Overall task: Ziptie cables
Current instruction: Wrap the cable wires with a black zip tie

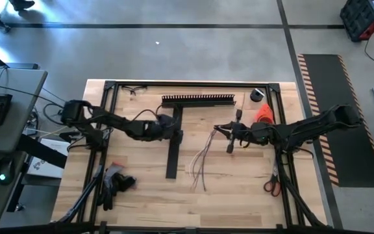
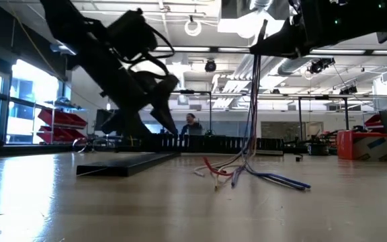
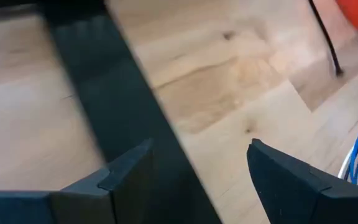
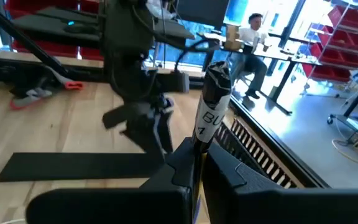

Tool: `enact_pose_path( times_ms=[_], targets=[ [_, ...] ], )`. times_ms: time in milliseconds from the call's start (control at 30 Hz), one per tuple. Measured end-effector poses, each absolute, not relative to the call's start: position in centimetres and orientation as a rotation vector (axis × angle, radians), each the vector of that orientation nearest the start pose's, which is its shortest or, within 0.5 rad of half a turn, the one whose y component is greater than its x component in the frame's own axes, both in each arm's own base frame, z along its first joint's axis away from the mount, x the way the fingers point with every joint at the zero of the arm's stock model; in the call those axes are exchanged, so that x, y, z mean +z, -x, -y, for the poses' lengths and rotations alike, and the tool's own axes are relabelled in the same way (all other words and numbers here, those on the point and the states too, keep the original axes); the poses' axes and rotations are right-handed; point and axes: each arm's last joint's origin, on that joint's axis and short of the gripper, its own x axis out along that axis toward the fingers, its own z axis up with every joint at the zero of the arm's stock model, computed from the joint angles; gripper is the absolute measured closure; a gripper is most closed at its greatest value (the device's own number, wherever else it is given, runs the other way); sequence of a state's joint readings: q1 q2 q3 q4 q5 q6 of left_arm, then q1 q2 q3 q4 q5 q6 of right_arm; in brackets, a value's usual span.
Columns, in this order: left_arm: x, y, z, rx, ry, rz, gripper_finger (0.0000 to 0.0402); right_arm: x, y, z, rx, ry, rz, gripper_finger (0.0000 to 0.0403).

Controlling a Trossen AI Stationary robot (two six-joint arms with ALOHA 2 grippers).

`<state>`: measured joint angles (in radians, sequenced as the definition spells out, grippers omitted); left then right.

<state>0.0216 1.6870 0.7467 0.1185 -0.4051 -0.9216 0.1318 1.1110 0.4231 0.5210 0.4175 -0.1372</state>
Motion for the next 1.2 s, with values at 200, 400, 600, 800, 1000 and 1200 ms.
enact_pose_path(
  times_ms=[200,400,600,800,1000,1200],
  targets=[
    [13.8,-33.3,-2.0,0.79,0.516,-0.754,0.0164,21.6,-22.3,-1.8,-0.27,0.202,-0.169,0.0403],
    [15.5,-34.6,-2.2,0.881,0.428,-0.837,0.0161,21.4,-22.4,-1.8,-0.26,0.207,-0.178,0.0403],
    [15.4,-34.3,-2.0,0.871,0.488,-0.886,0.011,21.4,-22.4,-1.9,-0.218,0.204,-0.176,0.0403],
    [15.3,-34.1,-2.1,0.929,0.532,-0.87,0.007,21.4,-22.4,-1.9,-0.211,0.228,-0.178,0.0403],
    [13.4,-34.4,-1.4,1.013,0.54,-0.852,0.0067,21.4,-22.4,-2.0,-0.188,0.227,-0.176,0.0403],
    [11.0,-34.9,-1.3,1.074,0.526,-0.841,0.0067,21.5,-22.4,-2.1,-0.169,0.223,-0.17,0.0403]
  ],
)
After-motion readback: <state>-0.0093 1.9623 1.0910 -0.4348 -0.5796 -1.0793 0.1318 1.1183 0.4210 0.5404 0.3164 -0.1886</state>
